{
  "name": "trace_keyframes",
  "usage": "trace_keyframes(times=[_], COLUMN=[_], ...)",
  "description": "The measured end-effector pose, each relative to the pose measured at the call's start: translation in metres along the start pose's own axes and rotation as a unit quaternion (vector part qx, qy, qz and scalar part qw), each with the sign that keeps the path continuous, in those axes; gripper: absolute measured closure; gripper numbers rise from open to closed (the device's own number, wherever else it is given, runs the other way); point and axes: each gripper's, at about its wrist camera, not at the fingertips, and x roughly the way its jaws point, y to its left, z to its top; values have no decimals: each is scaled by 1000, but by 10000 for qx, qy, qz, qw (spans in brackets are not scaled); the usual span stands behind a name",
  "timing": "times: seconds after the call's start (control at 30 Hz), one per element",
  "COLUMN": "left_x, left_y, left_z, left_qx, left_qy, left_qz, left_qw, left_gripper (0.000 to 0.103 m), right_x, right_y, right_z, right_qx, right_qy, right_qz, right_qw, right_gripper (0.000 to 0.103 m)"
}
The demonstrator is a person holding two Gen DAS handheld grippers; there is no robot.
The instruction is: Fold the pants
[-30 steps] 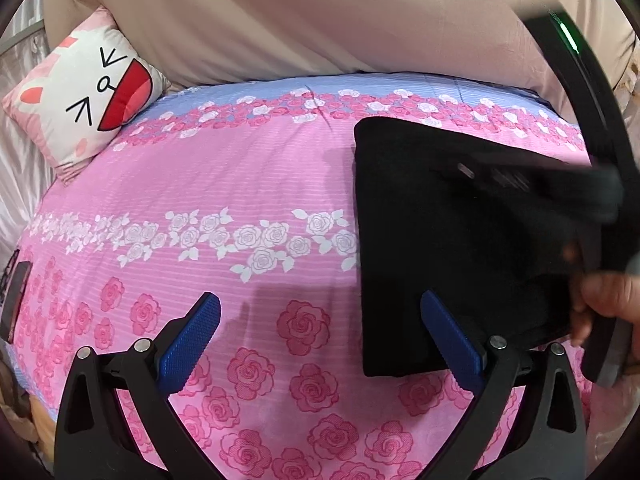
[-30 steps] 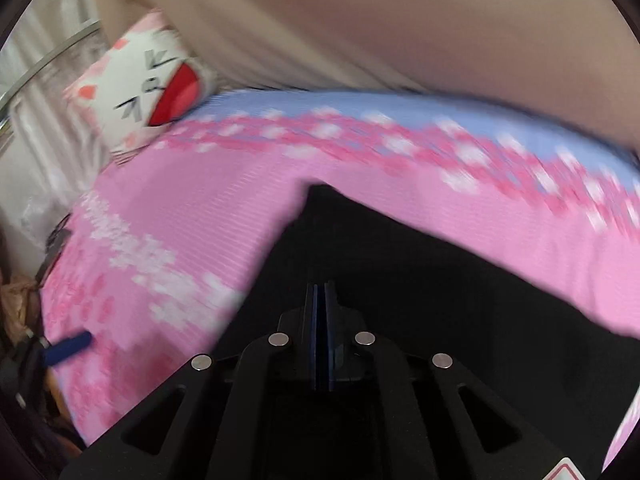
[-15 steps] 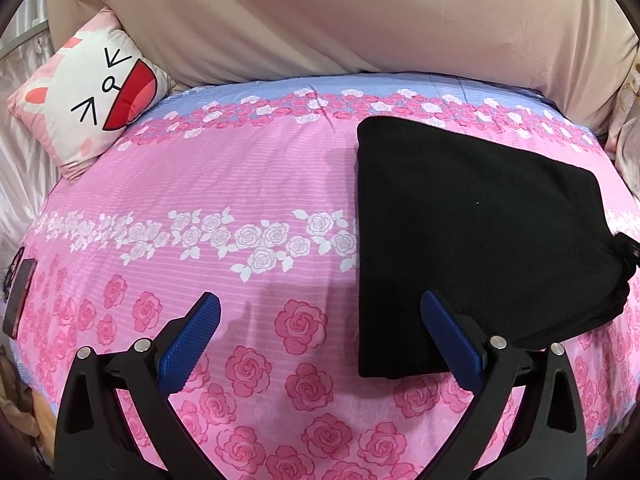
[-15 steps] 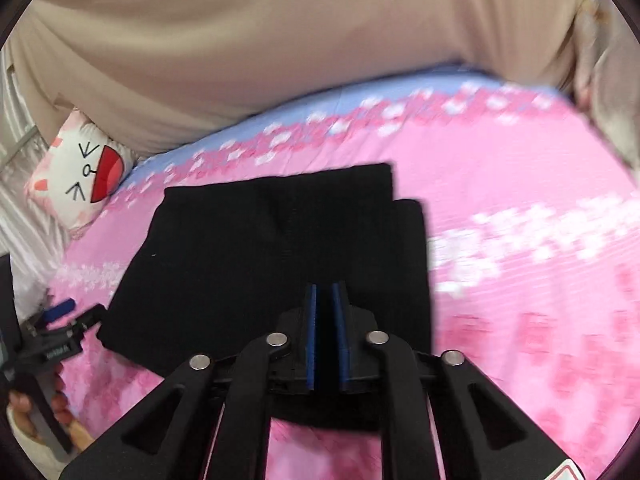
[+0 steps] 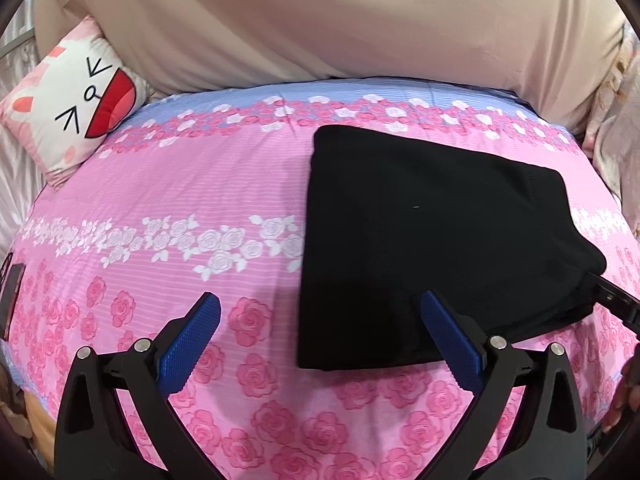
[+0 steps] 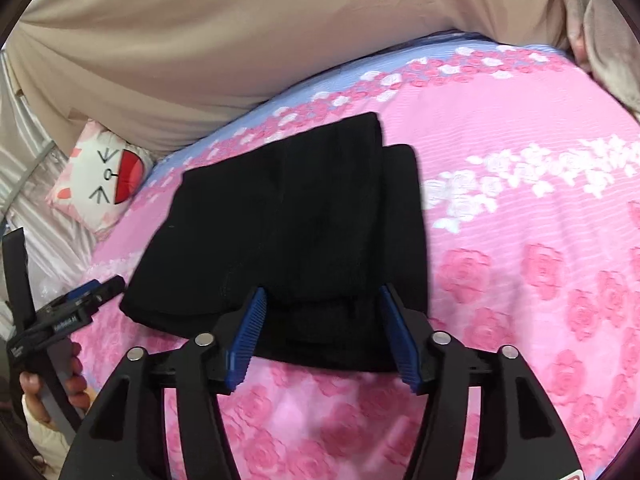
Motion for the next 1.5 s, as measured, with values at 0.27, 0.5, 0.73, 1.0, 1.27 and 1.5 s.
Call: trace_keyframes(times=[0.27, 0.5, 0.73, 1.0, 1.27, 1.5], left_x=[2, 16, 8, 6, 12, 22], left_y=[-11, -19, -26, -32, -43, -44], left_z=[-2, -7, -7, -5, -6, -9], left_qx=[251, 270, 365, 444, 536, 469], left_qy=[4, 223, 141, 125, 148, 328], left_qz=[144, 78, 51, 73, -4, -42], left_qw=[9996, 9994, 9992, 9989, 9985, 9984], left_gripper=[5, 5, 5, 5, 5, 5], right_x=[-48, -34, -24, 5, -13, -34], right_y=[9, -50, 1, 17, 8, -6], right_z=[5, -12, 2, 9, -4, -5], right_qx=[-447, 548, -73, 105, -296, -63], right_qy=[-583, -154, -85, -199, -92, -424], right_qz=[-297, -258, 338, 764, 15, -6], right_qw=[9969, 9980, 9994, 9968, 9995, 9991], right_gripper=[103, 89, 40, 92, 90, 56])
